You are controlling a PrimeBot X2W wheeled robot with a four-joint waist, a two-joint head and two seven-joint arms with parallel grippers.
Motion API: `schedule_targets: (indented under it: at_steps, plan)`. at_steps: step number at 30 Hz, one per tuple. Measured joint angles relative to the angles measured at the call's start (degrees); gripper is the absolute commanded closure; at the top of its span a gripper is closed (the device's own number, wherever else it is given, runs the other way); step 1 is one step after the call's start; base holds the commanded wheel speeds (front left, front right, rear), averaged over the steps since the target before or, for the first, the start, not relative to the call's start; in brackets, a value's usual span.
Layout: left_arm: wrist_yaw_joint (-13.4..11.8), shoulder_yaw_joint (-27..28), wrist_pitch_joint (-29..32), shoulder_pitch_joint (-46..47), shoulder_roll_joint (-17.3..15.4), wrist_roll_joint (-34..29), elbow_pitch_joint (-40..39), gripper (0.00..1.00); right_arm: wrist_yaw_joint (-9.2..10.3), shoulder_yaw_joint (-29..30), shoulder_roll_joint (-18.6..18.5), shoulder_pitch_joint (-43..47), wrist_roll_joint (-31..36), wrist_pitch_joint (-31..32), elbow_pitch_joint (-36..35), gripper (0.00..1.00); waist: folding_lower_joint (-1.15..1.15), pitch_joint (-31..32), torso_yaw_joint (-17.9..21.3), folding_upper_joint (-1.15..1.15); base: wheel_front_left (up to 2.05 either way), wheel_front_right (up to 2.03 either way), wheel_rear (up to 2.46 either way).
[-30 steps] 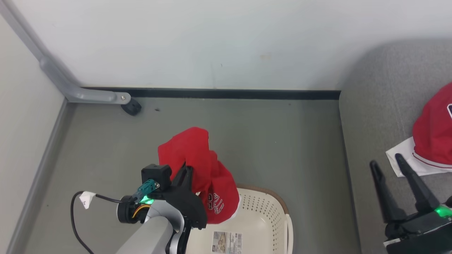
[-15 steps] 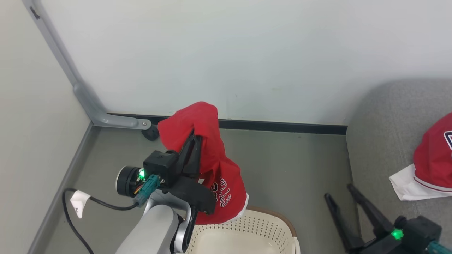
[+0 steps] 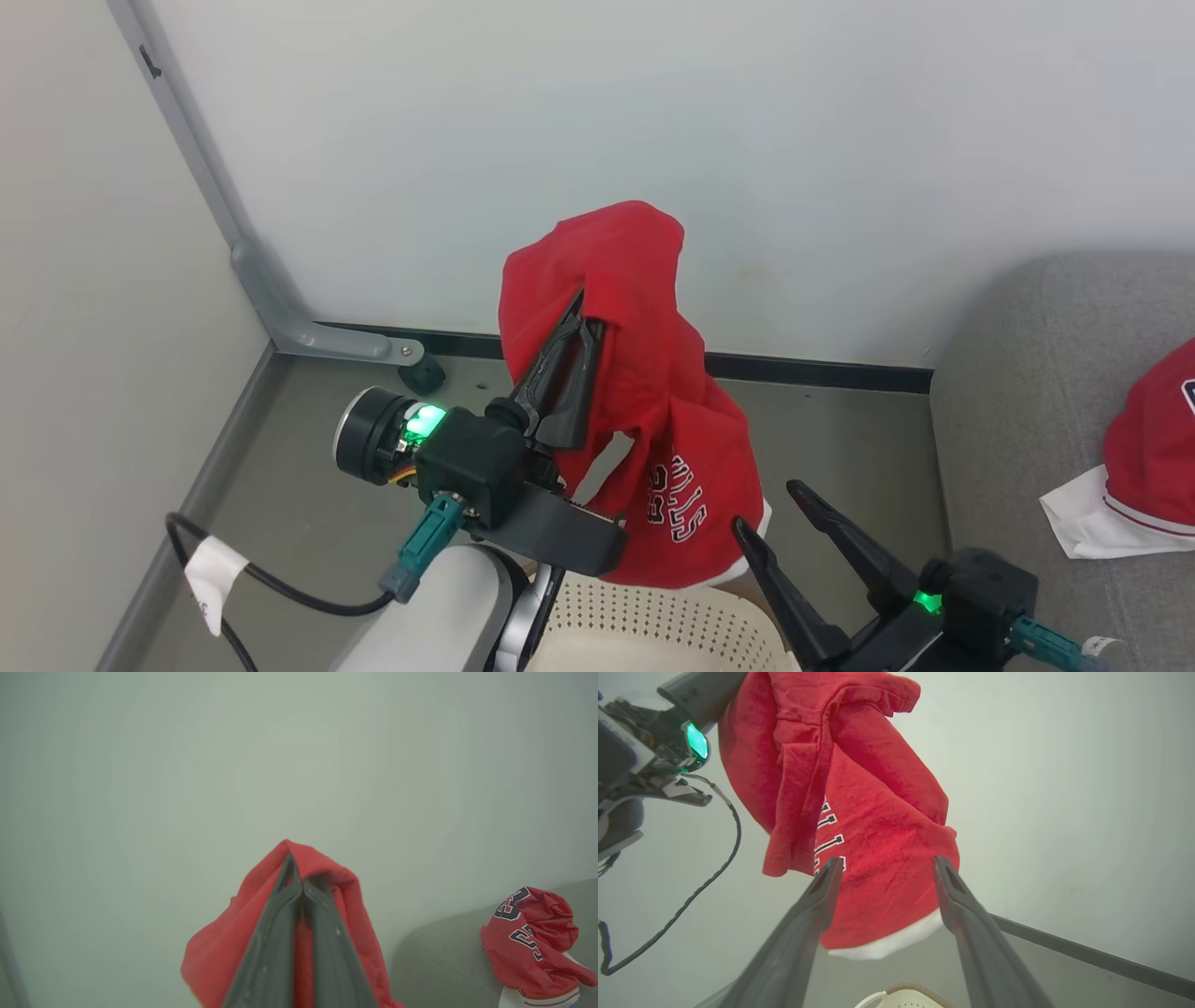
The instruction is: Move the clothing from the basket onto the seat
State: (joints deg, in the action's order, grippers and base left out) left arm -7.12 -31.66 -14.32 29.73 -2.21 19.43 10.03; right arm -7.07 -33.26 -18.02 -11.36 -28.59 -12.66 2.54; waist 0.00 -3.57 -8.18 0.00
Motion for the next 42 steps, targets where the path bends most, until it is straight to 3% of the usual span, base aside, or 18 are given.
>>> schedule_targets:
  at_steps: [16,28,30,31,32,42]
  plan:
    - [0.0,-5.4,4.0,-1.2,-0.2,-3.1,-7.9,1.0,0.0,-6.5,3.1,-5.7,0.1,0.5,2.6,0.0,0.0,0.7,-2.2,0.0,0.0,0.0,0.0]
    - [0.0,-8.2,8.2,-2.2,-0.4,-3.4,-10.9,1.0,0.0,-7.7,4.1,-8.8,0.0,0.4,5.7,0.0,0.0,0.6,-2.3,0.0,0.0,0.0,0.0]
    - [0.0,-8.3,8.7,-2.2,-0.4,-3.4,-11.2,1.0,0.0,-8.2,4.3,-9.4,-0.2,0.4,6.5,0.61,0.0,0.6,-2.3,0.0,0.0,0.0,0.0]
    - [0.0,-8.4,8.7,-2.2,-0.4,-3.4,-11.2,1.0,0.0,-8.4,4.4,-9.5,-0.2,0.4,7.0,0.75,0.0,0.6,-2.4,0.0,0.0,0.0,0.0]
    - [0.0,-8.5,8.8,-2.2,-0.4,-3.4,-11.2,1.0,0.0,-8.5,4.4,-9.6,-0.3,0.4,7.4,1.0,0.0,0.7,-2.4,0.0,0.0,0.0,0.0]
    - [0.0,-7.8,10.4,-2.3,-0.5,-4.2,-12.4,1.0,0.0,-10.4,4.9,-9.7,-1.7,0.0,9.6,1.0,0.0,1.5,-2.8,0.0,0.0,0.0,0.0]
